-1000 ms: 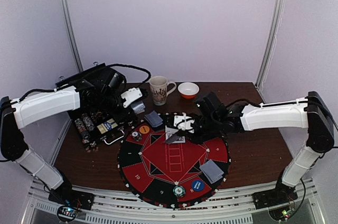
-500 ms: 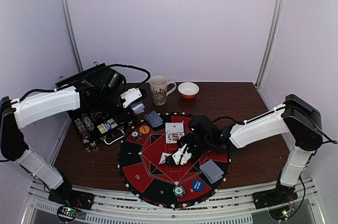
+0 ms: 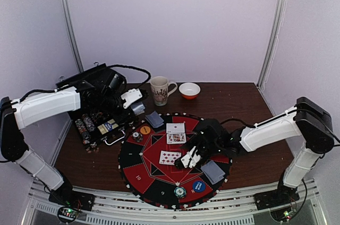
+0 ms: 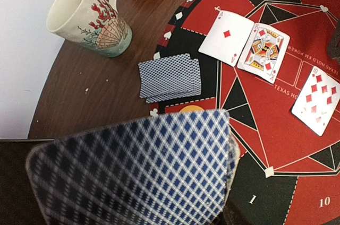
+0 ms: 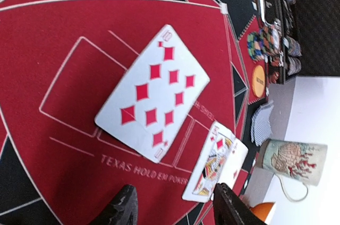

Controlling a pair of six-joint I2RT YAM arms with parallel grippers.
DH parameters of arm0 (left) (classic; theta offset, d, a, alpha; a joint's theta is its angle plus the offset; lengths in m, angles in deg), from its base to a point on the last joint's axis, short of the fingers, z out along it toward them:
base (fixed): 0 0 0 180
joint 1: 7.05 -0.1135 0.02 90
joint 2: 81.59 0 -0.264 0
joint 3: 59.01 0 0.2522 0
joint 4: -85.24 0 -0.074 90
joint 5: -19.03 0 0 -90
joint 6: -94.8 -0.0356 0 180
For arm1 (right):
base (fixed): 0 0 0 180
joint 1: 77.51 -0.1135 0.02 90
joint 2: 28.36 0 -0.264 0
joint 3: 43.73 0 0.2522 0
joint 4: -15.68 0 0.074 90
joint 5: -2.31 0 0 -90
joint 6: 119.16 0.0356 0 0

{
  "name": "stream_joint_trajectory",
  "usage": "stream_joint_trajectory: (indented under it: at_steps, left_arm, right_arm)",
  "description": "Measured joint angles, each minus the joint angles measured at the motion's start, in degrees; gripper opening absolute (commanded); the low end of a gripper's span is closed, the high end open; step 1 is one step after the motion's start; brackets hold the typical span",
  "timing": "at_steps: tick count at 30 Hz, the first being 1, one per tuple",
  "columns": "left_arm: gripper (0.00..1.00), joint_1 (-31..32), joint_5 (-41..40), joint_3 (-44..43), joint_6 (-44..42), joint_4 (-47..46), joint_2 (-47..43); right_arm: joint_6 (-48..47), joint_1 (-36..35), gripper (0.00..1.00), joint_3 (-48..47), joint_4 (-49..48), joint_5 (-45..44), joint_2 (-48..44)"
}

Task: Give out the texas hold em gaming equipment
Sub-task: Flop the poker card in the community card area, then adjust the poker card in the community card area.

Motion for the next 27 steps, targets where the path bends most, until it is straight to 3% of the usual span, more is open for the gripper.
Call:
stream_joint_trajectory:
  at_steps: [3,8,10,11,12,15,19,27]
  left_arm:
    - [0.41,0.00,0.09,0.00,0.00,0.00,0.00]
    - [0.41,-0.04,0.35,0.00,0.00,0.00,0.00]
    - [0.41,-0.04,0.42,0.00,0.00,0.00,0.00]
    - [0.41,-0.04,0.44,0.00,0.00,-0.02,0.02]
    - [0.41,-0.04,0.44,0.00,0.00,-0.04,0.07]
    - [0.41,-0.04,0.46,0.00,0.00,-0.07,0.09]
    - [0.41,-0.09,0.48,0.00,0.00,-0.09,0.09]
    - [0.41,-0.28,0.50,0.07,0.00,-0.07,0.09]
  right_arm:
    - [6.54,0.31,0.54,1.38,0.02,-2.12,-4.92]
    - [31.02,0.48,0.62,-2.78,2.64,-2.01,-10.80]
    - [43.21,0.52,0.74,-7.52,5.95,-0.79,-10.23]
    - [48.04,0.50,0.93,-9.97,7.43,-0.17,-9.33]
    - [52.96,0.50,0.99,-12.79,9.11,0.61,-7.93]
    - [62.71,0.28,1.00,-18.51,12.59,2.67,-3.02]
    - [68.89,-0.33,1.00,-22.14,18.23,4.98,5.29]
    - [66.55,-2.08,0.96,-32.28,30.97,5.97,17.97]
